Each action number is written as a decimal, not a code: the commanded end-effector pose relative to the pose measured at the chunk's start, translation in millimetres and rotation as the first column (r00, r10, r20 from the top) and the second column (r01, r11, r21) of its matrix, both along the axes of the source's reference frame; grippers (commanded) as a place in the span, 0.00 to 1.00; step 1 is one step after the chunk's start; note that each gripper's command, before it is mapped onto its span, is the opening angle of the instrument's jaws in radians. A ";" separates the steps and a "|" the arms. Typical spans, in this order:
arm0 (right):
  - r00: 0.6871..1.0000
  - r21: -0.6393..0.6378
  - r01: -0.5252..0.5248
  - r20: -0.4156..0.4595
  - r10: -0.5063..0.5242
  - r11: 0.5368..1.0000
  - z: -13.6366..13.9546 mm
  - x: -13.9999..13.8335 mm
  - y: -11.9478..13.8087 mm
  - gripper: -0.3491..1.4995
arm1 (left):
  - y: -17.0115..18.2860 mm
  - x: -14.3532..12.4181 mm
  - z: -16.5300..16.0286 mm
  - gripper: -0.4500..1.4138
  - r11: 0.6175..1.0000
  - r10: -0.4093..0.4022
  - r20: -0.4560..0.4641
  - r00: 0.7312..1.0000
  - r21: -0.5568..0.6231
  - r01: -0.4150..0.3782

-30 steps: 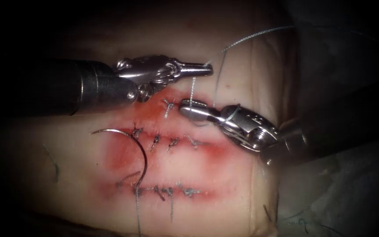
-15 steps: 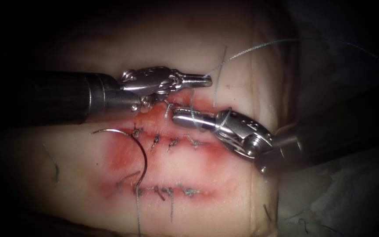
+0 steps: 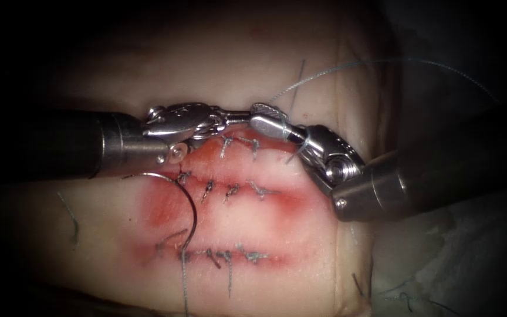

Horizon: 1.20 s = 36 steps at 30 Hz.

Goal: Wound Closure

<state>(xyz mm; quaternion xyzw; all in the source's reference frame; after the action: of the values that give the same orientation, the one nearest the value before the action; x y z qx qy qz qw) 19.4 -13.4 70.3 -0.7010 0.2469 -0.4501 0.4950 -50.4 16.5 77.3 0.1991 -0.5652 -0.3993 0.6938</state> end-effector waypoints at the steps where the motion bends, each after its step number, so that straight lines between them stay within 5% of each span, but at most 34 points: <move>1: 1.000 0.004 -0.019 -0.005 0.019 1.000 0.0 1.0 0.0 0.32 | 0.2 -0.4 0.5 0.00 1.000 0.000 0.004 1.000 0.000 0.000; 6: 0.994 0.038 -0.109 0.015 0.108 0.993 -0.2 1.0 0.2 0.44 | -0.1 0.2 0.2 0.00 1.000 -0.011 -0.009 1.000 -0.005 0.011; 15: 0.978 0.120 -0.188 0.110 0.175 0.975 0.0 0.3 0.3 0.44 | 0.2 0.4 -0.1 0.00 1.000 -0.025 -0.013 1.000 -0.005 0.025; 22: 0.931 0.272 -0.323 0.262 0.254 0.906 0.7 -1.1 0.2 0.41 | 0.3 0.4 -0.2 0.00 0.999 -0.045 -0.023 0.999 -0.013 0.045; 31: 0.865 0.314 -0.451 0.383 0.323 0.835 1.1 -2.2 -0.2 0.34 | 1.0 -0.1 -1.8 0.00 0.997 -0.038 -0.018 0.999 -0.068 0.036; 36: 0.840 0.264 -0.445 0.455 0.297 0.856 0.7 -2.2 -0.5 0.34 | 0.9 -0.8 -2.4 0.00 0.994 -0.026 -0.016 1.000 -0.106 0.024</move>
<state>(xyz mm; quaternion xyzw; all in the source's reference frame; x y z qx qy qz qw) 16.7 -13.5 70.4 -0.5056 0.0647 -0.4424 0.7379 -50.8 16.9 74.2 0.1470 -0.5821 -0.3729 0.7075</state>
